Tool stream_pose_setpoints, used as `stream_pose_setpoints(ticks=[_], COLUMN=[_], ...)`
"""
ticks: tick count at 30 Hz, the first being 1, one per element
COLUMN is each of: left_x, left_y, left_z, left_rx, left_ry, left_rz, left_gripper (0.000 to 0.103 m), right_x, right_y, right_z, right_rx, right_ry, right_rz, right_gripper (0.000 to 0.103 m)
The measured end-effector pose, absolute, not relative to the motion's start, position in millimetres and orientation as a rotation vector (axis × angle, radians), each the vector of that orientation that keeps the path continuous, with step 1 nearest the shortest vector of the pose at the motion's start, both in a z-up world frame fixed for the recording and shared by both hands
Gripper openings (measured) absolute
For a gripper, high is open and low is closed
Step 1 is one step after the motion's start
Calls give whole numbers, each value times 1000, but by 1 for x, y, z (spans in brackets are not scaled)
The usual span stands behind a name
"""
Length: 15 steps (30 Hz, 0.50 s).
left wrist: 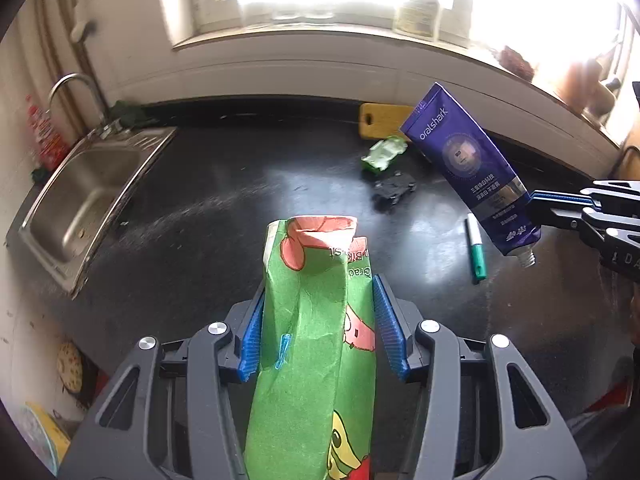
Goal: Collect trash
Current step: 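Carry carton and toothpaste tube to the bin and open both tools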
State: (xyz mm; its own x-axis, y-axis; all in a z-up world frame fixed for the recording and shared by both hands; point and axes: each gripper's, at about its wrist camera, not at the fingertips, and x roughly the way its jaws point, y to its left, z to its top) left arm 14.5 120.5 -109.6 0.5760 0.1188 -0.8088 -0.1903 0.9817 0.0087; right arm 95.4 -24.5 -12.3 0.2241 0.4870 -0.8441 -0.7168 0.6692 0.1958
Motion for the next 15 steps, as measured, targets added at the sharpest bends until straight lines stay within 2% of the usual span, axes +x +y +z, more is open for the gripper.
stream_pose_setpoints(ticks=[15], left_x=[-172], left_y=[258], left_z=[-130], left_rx=[-364], left_ry=[966], left_rz=[711], left_gripper=[49], right_x=[-37], right_y=[206], right_z=[-1], right_rx=[-489], right_ry=[1003], right_rz=[1457], right_gripper=[6])
